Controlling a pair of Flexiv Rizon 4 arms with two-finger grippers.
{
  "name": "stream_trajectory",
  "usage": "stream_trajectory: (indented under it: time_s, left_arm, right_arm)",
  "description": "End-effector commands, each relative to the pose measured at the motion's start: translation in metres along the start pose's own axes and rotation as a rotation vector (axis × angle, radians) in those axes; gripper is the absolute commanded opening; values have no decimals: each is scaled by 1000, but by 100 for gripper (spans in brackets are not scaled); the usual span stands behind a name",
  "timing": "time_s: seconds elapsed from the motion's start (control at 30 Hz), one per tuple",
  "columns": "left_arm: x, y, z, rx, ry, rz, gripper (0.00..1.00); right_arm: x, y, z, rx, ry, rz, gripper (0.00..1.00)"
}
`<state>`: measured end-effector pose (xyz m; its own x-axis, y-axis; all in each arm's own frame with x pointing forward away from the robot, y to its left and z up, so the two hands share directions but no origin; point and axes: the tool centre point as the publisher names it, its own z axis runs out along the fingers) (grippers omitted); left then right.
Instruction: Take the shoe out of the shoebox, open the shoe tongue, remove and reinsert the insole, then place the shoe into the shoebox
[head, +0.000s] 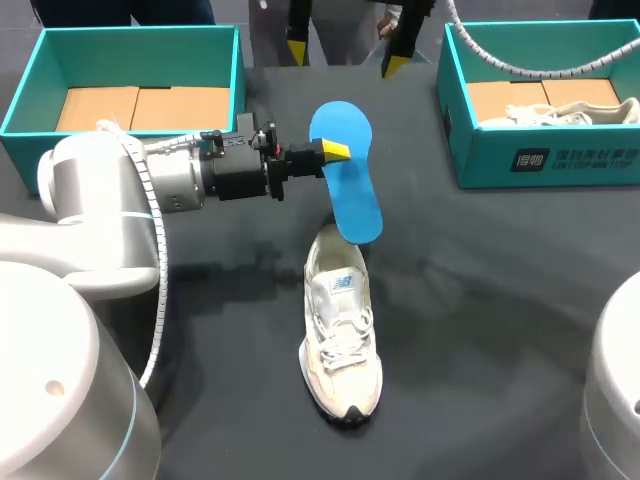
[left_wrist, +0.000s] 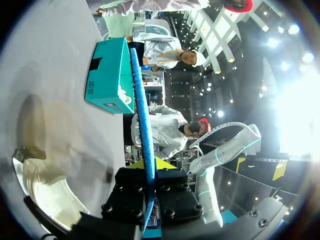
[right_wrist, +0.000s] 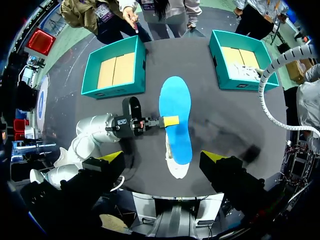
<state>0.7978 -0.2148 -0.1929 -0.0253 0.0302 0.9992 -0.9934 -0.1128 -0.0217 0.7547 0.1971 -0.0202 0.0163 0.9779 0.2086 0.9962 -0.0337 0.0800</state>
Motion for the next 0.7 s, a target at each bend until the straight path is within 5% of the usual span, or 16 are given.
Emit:
stream_trajectory:
  time_s: [0.03,0.7]
  left_arm:
    - [-1,1,0,1,1,0,0]
    - [-1,1,0,1,1,0,0]
  right_arm:
    - [-17,0,4,7,364,8,100]
    - [-56,9,27,67,693,60,100]
